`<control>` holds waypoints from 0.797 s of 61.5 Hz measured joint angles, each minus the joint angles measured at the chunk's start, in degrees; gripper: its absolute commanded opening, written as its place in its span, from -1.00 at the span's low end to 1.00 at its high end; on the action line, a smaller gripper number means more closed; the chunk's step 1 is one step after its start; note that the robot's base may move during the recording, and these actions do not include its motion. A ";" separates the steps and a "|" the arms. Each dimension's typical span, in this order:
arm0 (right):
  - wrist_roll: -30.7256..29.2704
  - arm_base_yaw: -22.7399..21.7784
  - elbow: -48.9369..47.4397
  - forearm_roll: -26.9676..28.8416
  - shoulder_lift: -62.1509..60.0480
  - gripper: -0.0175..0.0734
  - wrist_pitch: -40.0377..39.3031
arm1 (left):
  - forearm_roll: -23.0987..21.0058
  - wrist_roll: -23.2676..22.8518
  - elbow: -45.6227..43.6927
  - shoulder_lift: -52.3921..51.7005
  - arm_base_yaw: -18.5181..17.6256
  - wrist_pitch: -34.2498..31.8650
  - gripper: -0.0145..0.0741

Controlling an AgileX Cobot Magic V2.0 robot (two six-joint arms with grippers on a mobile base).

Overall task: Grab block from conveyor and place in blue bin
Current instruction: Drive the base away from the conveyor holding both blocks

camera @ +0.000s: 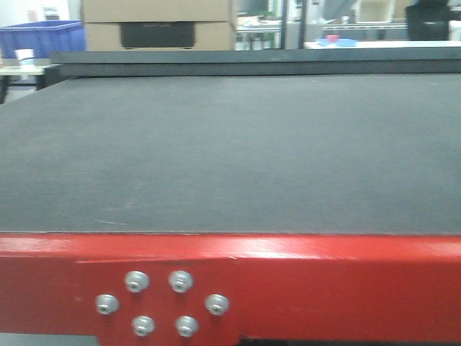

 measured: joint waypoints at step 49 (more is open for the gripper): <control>0.00 0.00 0.00 0.00 0.00 -0.97 -0.10 | 0.00 0.00 0.00 -3.68 0.00 0.04 -0.92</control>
